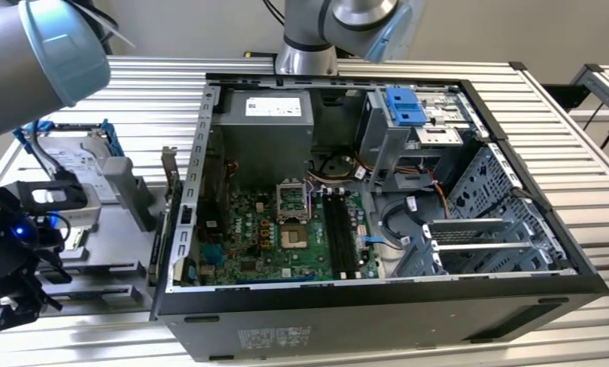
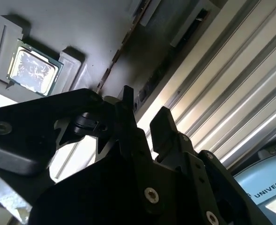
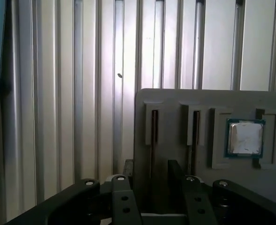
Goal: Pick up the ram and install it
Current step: 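Pick up the ram and move it above insertion slot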
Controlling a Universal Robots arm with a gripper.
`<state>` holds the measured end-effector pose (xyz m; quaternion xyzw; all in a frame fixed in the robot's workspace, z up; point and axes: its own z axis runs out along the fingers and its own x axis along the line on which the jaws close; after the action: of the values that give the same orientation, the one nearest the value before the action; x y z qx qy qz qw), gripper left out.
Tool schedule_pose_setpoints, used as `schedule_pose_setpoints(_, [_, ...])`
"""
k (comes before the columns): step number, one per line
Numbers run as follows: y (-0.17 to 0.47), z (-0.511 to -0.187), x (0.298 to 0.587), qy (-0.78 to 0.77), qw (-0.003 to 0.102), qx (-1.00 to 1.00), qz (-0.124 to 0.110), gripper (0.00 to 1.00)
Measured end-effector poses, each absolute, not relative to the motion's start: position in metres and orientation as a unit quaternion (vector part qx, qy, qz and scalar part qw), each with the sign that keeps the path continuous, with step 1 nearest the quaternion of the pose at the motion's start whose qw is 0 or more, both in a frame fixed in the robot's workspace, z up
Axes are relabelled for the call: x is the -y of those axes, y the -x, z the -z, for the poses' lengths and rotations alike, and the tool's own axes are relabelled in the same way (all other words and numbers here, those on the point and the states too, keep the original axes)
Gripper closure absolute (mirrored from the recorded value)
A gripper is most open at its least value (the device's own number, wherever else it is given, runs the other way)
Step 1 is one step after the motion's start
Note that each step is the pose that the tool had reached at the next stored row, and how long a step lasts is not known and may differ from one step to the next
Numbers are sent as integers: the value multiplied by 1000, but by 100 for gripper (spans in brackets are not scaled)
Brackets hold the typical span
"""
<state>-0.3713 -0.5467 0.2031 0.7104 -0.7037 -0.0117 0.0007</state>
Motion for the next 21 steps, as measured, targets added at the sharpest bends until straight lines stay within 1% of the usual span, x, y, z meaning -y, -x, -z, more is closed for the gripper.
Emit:
schedule_pose_setpoints(10, [374,-197,543,-711,1,703,12,0])
schedule_pose_setpoints(15, [374,-196,549,-711,1,703,12,0])
schedule_pose_setpoints(21, [374,-196,549,-711,1,703,12,0])
